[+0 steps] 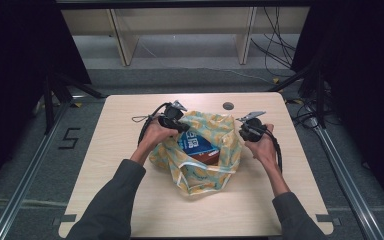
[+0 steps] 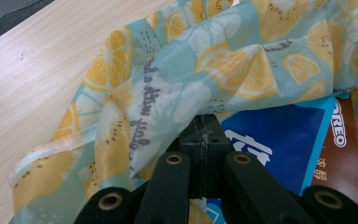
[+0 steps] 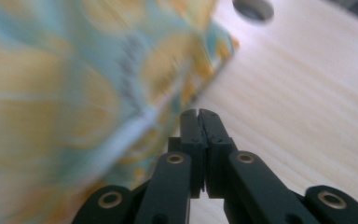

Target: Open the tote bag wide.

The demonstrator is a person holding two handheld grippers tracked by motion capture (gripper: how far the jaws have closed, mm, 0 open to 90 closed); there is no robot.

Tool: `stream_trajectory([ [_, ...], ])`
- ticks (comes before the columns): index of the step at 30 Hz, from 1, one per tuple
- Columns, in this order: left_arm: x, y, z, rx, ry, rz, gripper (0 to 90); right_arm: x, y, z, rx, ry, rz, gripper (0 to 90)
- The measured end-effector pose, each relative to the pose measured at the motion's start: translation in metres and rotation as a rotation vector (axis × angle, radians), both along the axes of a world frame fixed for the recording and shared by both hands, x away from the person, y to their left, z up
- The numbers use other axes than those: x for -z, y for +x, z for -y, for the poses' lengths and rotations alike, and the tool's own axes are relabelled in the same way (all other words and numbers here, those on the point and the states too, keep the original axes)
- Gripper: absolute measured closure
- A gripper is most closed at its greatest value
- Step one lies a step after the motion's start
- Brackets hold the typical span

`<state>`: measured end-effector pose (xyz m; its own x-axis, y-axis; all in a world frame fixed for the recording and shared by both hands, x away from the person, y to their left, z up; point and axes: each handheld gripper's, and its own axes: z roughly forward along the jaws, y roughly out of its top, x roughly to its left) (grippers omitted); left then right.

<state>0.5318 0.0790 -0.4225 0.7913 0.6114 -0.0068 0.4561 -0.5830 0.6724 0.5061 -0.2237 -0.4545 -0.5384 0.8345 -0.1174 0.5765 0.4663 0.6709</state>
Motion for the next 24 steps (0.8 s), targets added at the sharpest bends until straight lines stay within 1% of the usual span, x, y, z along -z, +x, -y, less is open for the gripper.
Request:
stream_trajectory([
  [1, -0.001, 0.000, 0.000, 0.005, 0.008, 0.004, 89.3, -0.009, -0.005, 0.001, -0.031, 0.036, 0.008, 84.4],
  [2, -0.001, 0.000, -0.001, 0.004, 0.001, 0.003, 89.3, -0.018, -0.010, 0.001, -0.049, 0.070, 0.013, 81.4],
  [3, -0.001, -0.001, 0.000, 0.002, -0.002, 0.002, 89.2, -0.028, -0.017, -0.002, -0.055, 0.108, 0.021, 78.2],
  [4, 0.000, -0.001, 0.000, -0.004, -0.006, -0.002, 89.2, -0.036, -0.023, -0.005, -0.072, 0.120, 0.022, 74.4],
  [5, 0.000, -0.002, 0.001, -0.007, -0.010, 0.002, 89.1, -0.041, -0.028, -0.009, -0.093, 0.134, 0.039, 69.8],
  [6, -0.001, -0.002, 0.002, -0.003, 0.003, 0.003, 89.1, -0.048, -0.034, -0.013, -0.118, 0.143, 0.004, 65.3],
  [7, -0.001, -0.003, 0.002, -0.007, -0.008, 0.004, 89.1, -0.049, -0.038, -0.018, -0.137, 0.164, 0.015, 60.9],
  [8, -0.001, -0.004, 0.002, -0.012, -0.012, 0.005, 89.0, -0.051, -0.042, -0.023, -0.159, 0.169, -0.020, 56.4],
  [9, -0.001, -0.004, 0.002, -0.004, -0.016, 0.004, 89.0, -0.048, -0.044, -0.028, -0.164, 0.165, -0.019, 52.1],
  [10, -0.002, -0.004, 0.001, 0.008, 0.003, 0.007, 88.9, -0.046, -0.047, -0.035, -0.158, 0.156, -0.041, 48.8],
  [11, -0.002, -0.005, 0.001, 0.004, -0.003, 0.008, 88.9, -0.041, -0.049, -0.040, -0.161, 0.125, -0.040, 46.2],
  [12, -0.003, -0.005, 0.001, 0.003, -0.007, 0.008, 88.8, -0.036, -0.049, -0.044, -0.169, 0.092, -0.048, 44.2],
  [13, -0.002, -0.006, 0.001, -0.002, -0.029, 0.005, 88.8, -0.031, -0.049, -0.048, -0.172, 0.062, -0.087, 43.8],
  [14, -0.002, -0.007, 0.000, -0.002, -0.020, 0.006, 88.8, -0.024, -0.047, -0.051, -0.171, 0.030, -0.074, 45.9],
  [15, -0.001, -0.007, 0.000, 0.002, -0.031, 0.003, 88.9, -0.020, -0.046, -0.053, -0.179, -0.006, -0.077, 54.3],
  [16, -0.002, -0.008, -0.002, 0.025, -0.013, 0.001, 89.1, -0.016, -0.044, -0.053, -0.182, -0.033, -0.059, 67.2],
  [17, -0.001, -0.009, -0.002, 0.010, -0.031, 0.003, 89.3, -0.015, -0.040, -0.051, -0.177, -0.051, -0.037, 79.7],
  [18, -0.002, -0.010, -0.004, 0.014, -0.041, 0.006, 89.4, -0.016, -0.038, -0.048, -0.166, -0.073, -0.040, 85.6],
  [19, -0.002, -0.012, -0.006, 0.024, -0.048, 0.004, 89.5, -0.015, -0.033, -0.042, -0.149, -0.088, -0.006, 88.7],
  [20, -0.003, -0.013, -0.007, 0.028, -0.053, 0.005, 89.6, -0.016, -0.029, -0.035, -0.127, -0.070, -0.005, 89.5],
  [21, -0.004, -0.014, -0.009, 0.043, -0.037, 0.009, 89.6, -0.016, -0.025, -0.027, -0.117, -0.045, 0.003, 89.8],
  [22, -0.004, -0.015, -0.009, 0.038, -0.050, 0.011, 89.6, -0.016, -0.023, -0.020, -0.095, 0.000, -0.007, 89.8],
  [23, -0.004, -0.015, -0.010, 0.048, -0.057, 0.012, 89.6, -0.015, -0.019, -0.011, -0.090, 0.057, -0.012, 89.9],
  [24, -0.004, -0.016, -0.011, 0.056, -0.053, 0.011, 89.7, -0.011, -0.017, -0.005, -0.057, 0.130, 0.000, 89.8],
])
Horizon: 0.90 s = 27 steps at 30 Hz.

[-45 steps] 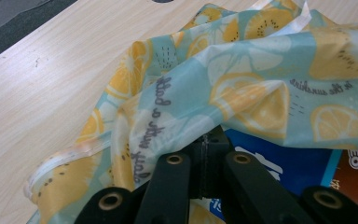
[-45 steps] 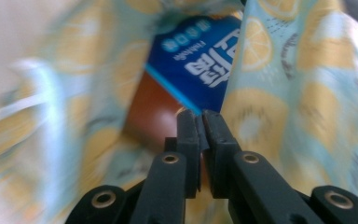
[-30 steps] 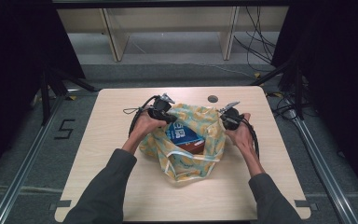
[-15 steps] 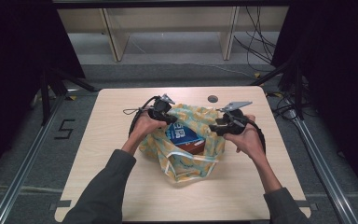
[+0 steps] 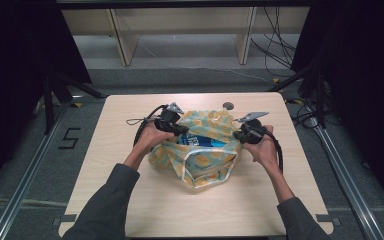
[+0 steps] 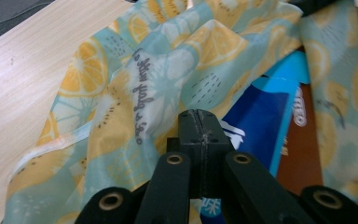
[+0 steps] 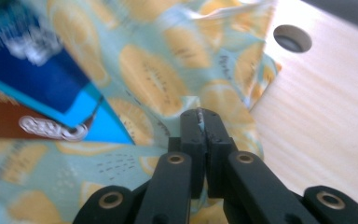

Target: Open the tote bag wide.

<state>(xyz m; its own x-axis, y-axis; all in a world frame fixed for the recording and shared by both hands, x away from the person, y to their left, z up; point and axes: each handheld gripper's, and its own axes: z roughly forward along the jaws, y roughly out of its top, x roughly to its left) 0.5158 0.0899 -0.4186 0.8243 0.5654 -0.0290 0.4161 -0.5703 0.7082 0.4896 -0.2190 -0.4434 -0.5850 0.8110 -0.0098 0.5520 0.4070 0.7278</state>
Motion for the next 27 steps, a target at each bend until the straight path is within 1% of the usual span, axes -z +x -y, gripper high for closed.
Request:
stream_trajectory([
  [1, 0.001, -0.001, 0.001, -0.007, -0.011, -0.003, 89.6, -0.001, 0.002, 0.009, 0.009, 0.016, -0.041, 89.8],
  [2, 0.003, -0.001, 0.002, -0.001, -0.006, -0.006, 89.7, 0.006, 0.006, 0.016, 0.065, 0.077, -0.053, 89.8],
  [3, 0.003, 0.000, 0.003, 0.010, 0.008, -0.005, 89.7, 0.006, 0.006, 0.016, 0.065, 0.077, -0.053, 89.8],
  [4, 0.005, 0.000, 0.006, -0.006, -0.003, 0.000, 89.7, 0.011, 0.007, 0.019, 0.057, 0.044, -0.078, 89.8],
  [5, 0.006, 0.001, 0.007, -0.003, 0.001, -0.004, 89.7, 0.021, 0.009, 0.018, 0.055, 0.041, -0.082, 89.8],
  [6, 0.007, 0.002, 0.009, 0.005, 0.010, -0.005, 89.7, 0.029, 0.009, 0.016, 0.057, 0.032, -0.100, 89.8],
  [7, 0.008, 0.002, 0.011, -0.008, 0.006, 0.004, 89.7, 0.033, 0.009, 0.016, 0.054, 0.014, -0.118, 89.8],
  [8, 0.007, 0.004, 0.011, -0.017, 0.008, 0.014, 89.7, 0.037, 0.009, 0.014, 0.059, 0.003, -0.110, 89.7],
  [9, 0.007, 0.006, 0.012, -0.046, -0.019, 0.016, 89.7, 0.038, 0.008, 0.013, 0.057, -0.016, -0.131, 89.6],
  [10, 0.007, 0.009, 0.012, -0.062, -0.032, 0.013, 89.6, 0.037, 0.007, 0.012, 0.059, -0.024, -0.147, 89.4],
  [11, 0.007, 0.010, 0.012, -0.073, -0.032, 0.010, 89.6, 0.037, 0.006, 0.013, 0.053, -0.029, -0.134, 88.9],
  [12, 0.007, 0.012, 0.014, -0.080, 0.001, 0.016, 89.7, 0.038, 0.005, 0.012, 0.051, -0.028, -0.109, 88.3],
  [13, 0.008, 0.013, 0.016, -0.080, 0.027, 0.024, 89.5, 0.034, 0.003, 0.011, 0.054, -0.025, -0.128, 87.5],
  [14, 0.008, 0.013, 0.020, -0.091, 0.028, 0.030, 89.0, 0.032, 0.001, 0.010, 0.051, -0.032, -0.133, 86.2],
  [15, 0.009, 0.012, 0.022, -0.089, 0.031, 0.027, 86.9, 0.030, -0.001, 0.010, 0.038, -0.054, -0.132, 84.5],
  [16, 0.008, 0.010, 0.023, -0.086, 0.045, 0.029, 83.8, 0.029, -0.002, 0.010, 0.043, -0.060, -0.117, 82.7],
  [17, 0.006, 0.007, 0.024, -0.083, 0.068, 0.045, 79.3, 0.028, -0.003, 0.010, 0.050, -0.050, -0.119, 80.4],
  [18, 0.004, 0.002, 0.025, -0.091, 0.083, 0.069, 73.3, 0.027, -0.004, 0.010, 0.057, -0.038, -0.099, 77.6],
  [19, 0.000, -0.004, 0.024, -0.098, 0.089, 0.098, 68.4, 0.025, -0.004, 0.013, 0.041, -0.046, -0.054, 74.6],
  [20, -0.005, -0.010, 0.023, -0.102, 0.088, 0.119, 66.5, 0.019, -0.004, 0.016, 0.015, -0.047, -0.053, 73.3],
  [21, -0.010, -0.016, 0.021, -0.109, 0.082, 0.137, 65.0, 0.014, -0.007, 0.017, 0.023, -0.033, -0.054, 71.3],
  [22, -0.016, -0.025, 0.018, -0.094, 0.082, 0.152, 64.2, 0.010, -0.009, 0.017, 0.035, -0.005, -0.030, 70.5],
  [23, -0.020, -0.030, 0.017, -0.086, 0.080, 0.155, 64.0, 0.001, -0.013, 0.018, 0.036, 0.013, -0.039, 69.4],
  [24, -0.024, -0.037, 0.017, -0.074, 0.077, 0.169, 64.0, -0.003, -0.014, 0.018, 0.017, 0.016, -0.018, 68.4],
  [25, -0.025, -0.043, 0.017, -0.063, 0.069, 0.168, 64.7, -0.007, -0.016, 0.017, 0.012, 0.036, -0.012, 68.2],
  [26, -0.025, -0.048, 0.019, -0.046, 0.060, 0.159, 65.5, -0.013, -0.019, 0.015, 0.011, 0.050, -0.017, 68.2],
  [27, -0.022, -0.052, 0.021, -0.035, 0.042, 0.138, 66.6, -0.016, -0.019, 0.014, -0.023, 0.047, 0.026, 68.2],
])
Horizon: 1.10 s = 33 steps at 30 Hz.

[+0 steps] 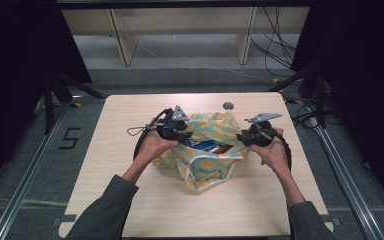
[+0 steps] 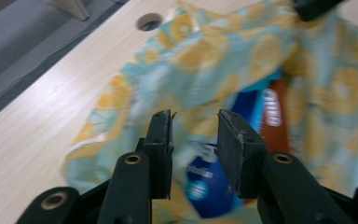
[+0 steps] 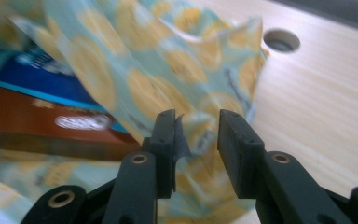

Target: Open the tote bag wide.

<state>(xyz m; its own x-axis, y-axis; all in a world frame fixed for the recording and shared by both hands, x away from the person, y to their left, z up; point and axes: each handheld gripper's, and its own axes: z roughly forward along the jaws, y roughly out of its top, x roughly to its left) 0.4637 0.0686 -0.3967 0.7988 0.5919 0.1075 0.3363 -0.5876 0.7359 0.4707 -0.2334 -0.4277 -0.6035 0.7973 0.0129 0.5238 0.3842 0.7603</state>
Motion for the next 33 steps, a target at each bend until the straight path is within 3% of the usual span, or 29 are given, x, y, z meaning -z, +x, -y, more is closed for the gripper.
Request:
stream_trajectory([
  [1, 0.004, -0.003, 0.003, 0.017, 0.007, -0.019, 68.2, -0.004, -0.002, -0.004, -0.014, 0.013, -0.007, 68.4],
  [3, 0.015, -0.004, 0.009, 0.057, 0.067, -0.043, 70.4, -0.010, -0.007, -0.014, -0.055, 0.009, 0.004, 72.0],
  [6, 0.031, -0.001, 0.014, 0.076, 0.077, -0.088, 78.4, -0.011, -0.012, -0.035, -0.160, -0.010, 0.024, 82.6],
  [9, 0.041, -0.002, 0.014, 0.098, 0.105, -0.137, 84.4, -0.005, -0.015, -0.060, -0.245, -0.064, -0.017, 88.8],
  [11, 0.045, -0.012, 0.014, 0.137, 0.113, -0.172, 85.9, 0.004, -0.014, -0.076, -0.290, -0.133, -0.047, 90.0],
  [12, 0.047, -0.016, 0.015, 0.153, 0.116, -0.181, 86.4, 0.009, -0.010, -0.086, -0.286, -0.191, -0.056, 90.0],
  [14, 0.051, -0.032, 0.013, 0.194, 0.127, -0.200, 86.7, 0.014, 0.001, -0.093, -0.273, -0.238, -0.040, 90.0],
  [15, 0.052, -0.039, 0.010, 0.228, 0.152, -0.204, 86.7, 0.014, 0.008, -0.094, -0.238, -0.255, -0.030, 90.0],
  [16, 0.057, -0.049, 0.010, 0.230, 0.131, -0.218, 86.6, 0.013, 0.016, -0.094, -0.214, -0.270, -0.021, 90.0],
  [17, 0.062, -0.059, 0.010, 0.239, 0.120, -0.234, 86.7, 0.013, 0.024, -0.092, -0.169, -0.266, -0.015, 90.0],
  [19, 0.073, -0.074, 0.008, 0.277, 0.145, -0.251, 86.7, 0.011, 0.040, -0.086, -0.104, -0.285, -0.030, 90.0],
  [22, 0.091, -0.089, 0.004, 0.339, 0.225, -0.275, 87.4, 0.016, 0.059, -0.077, -0.035, -0.286, -0.053, 90.0],
  [24, 0.097, -0.098, 0.003, 0.309, 0.152, -0.291, 88.8, 0.021, 0.068, -0.071, -0.018, -0.292, -0.063, 90.0],
  [25, 0.095, -0.099, 0.001, 0.328, 0.174, -0.283, 88.8, 0.023, 0.072, -0.069, -0.008, -0.286, -0.076, 90.0],
  [28, 0.080, -0.098, 0.001, 0.316, 0.141, -0.237, 85.5, 0.028, 0.078, -0.068, 0.005, -0.274, -0.111, 90.0],
  [29, 0.072, -0.095, 0.001, 0.304, 0.132, -0.209, 84.2, 0.028, 0.080, -0.068, -0.009, -0.284, -0.099, 90.0],
  [33, 0.041, -0.067, 0.010, 0.255, 0.059, -0.134, 81.9, 0.018, 0.075, -0.070, -0.019, -0.262, -0.111, 86.6],
])
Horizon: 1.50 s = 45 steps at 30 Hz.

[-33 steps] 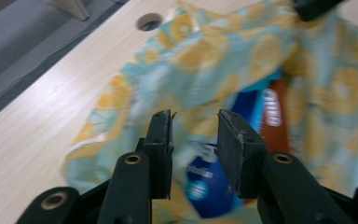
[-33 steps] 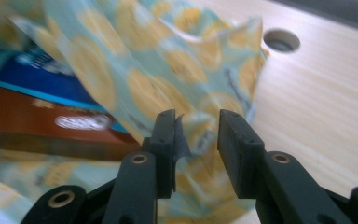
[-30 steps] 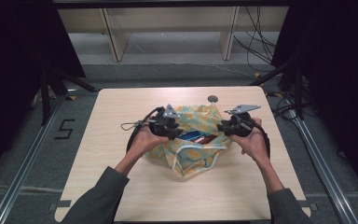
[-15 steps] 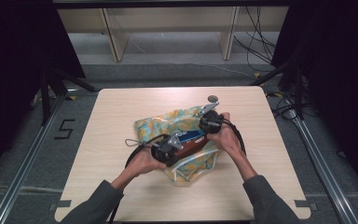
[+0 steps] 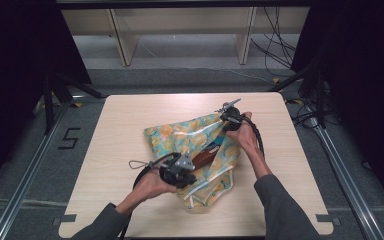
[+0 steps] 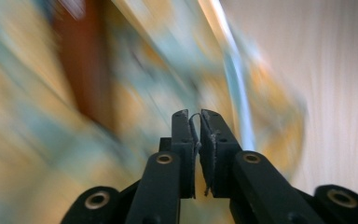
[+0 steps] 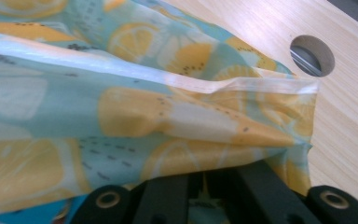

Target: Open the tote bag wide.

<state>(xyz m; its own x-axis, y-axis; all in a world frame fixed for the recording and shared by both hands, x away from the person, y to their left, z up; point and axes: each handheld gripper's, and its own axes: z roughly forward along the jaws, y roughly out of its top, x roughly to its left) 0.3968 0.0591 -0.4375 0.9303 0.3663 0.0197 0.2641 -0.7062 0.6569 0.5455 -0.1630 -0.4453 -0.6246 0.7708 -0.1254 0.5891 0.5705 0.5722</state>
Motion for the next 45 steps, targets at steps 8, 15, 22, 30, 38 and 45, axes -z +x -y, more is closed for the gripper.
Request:
stream_trajectory([
  [8, -0.016, 0.081, 0.030, -0.161, 0.046, 0.040, 80.9, -0.016, -0.035, 0.002, -0.138, 0.071, -0.019, 84.8],
  [15, -0.003, 0.147, 0.014, -0.342, 0.099, 0.034, 86.1, -0.005, -0.058, 0.033, -0.108, -0.027, -0.058, 86.9],
  [22, 0.020, 0.163, -0.006, -0.415, 0.060, 0.024, 88.9, 0.023, -0.053, 0.062, -0.014, -0.086, -0.113, 90.0],
  [30, -0.007, 0.140, -0.004, -0.379, -0.032, 0.070, 89.3, -0.003, -0.065, 0.052, -0.059, -0.024, -0.037, 88.6],
  [38, -0.031, 0.097, -0.013, -0.284, -0.128, 0.074, 89.5, -0.025, -0.059, 0.007, -0.206, 0.058, 0.008, 89.9],
  [45, -0.003, 0.043, -0.011, -0.108, 0.005, -0.005, 88.3, -0.017, -0.033, -0.020, -0.181, -0.045, -0.038, 90.0],
])
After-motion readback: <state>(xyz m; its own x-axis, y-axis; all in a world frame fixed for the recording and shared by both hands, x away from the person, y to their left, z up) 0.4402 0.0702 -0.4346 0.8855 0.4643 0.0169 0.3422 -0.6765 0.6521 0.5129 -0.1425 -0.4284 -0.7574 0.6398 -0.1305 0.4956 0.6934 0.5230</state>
